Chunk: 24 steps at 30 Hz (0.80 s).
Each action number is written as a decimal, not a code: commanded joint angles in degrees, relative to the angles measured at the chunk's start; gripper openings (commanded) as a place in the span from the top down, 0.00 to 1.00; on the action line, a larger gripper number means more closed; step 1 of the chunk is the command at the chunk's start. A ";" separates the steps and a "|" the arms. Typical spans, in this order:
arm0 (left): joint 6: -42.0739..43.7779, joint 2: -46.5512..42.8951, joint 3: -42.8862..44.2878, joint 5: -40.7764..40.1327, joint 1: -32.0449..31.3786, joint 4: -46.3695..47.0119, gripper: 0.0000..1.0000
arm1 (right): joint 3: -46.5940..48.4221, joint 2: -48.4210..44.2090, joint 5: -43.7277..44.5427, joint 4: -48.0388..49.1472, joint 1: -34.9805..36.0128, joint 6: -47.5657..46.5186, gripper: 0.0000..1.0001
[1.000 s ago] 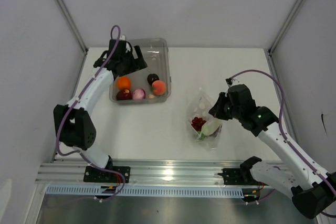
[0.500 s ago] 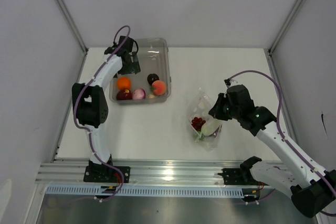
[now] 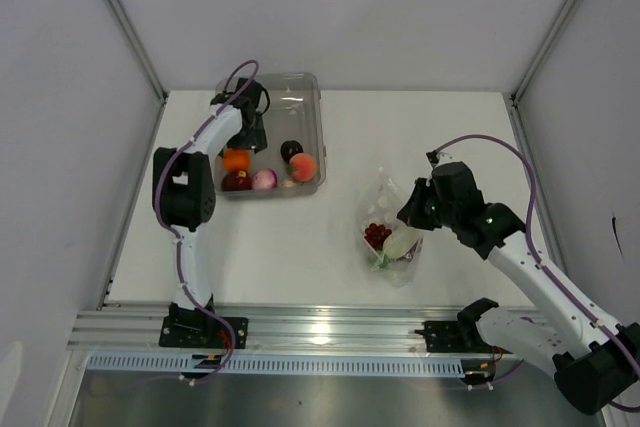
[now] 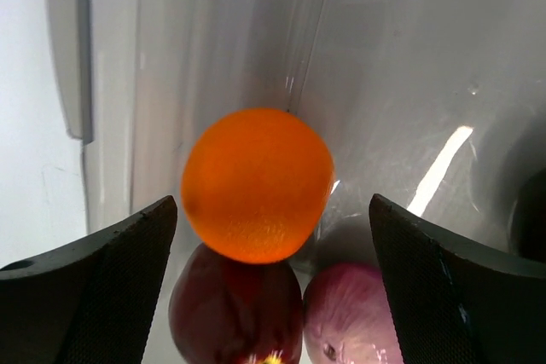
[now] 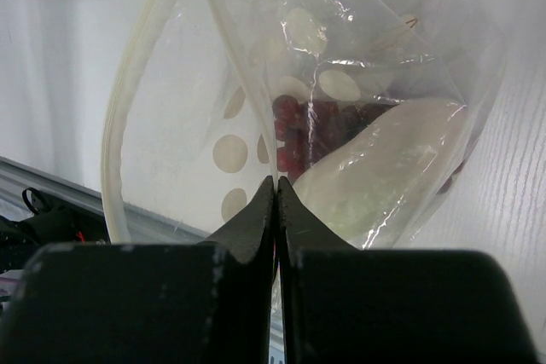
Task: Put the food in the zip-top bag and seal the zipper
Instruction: Pick up the fake fruit from the bin.
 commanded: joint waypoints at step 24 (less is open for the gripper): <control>3.02 2.57 5.64 3.84 0.92 0.71 0.70 | -0.33 -2.24 0.43 0.89 -0.86 0.27 1.00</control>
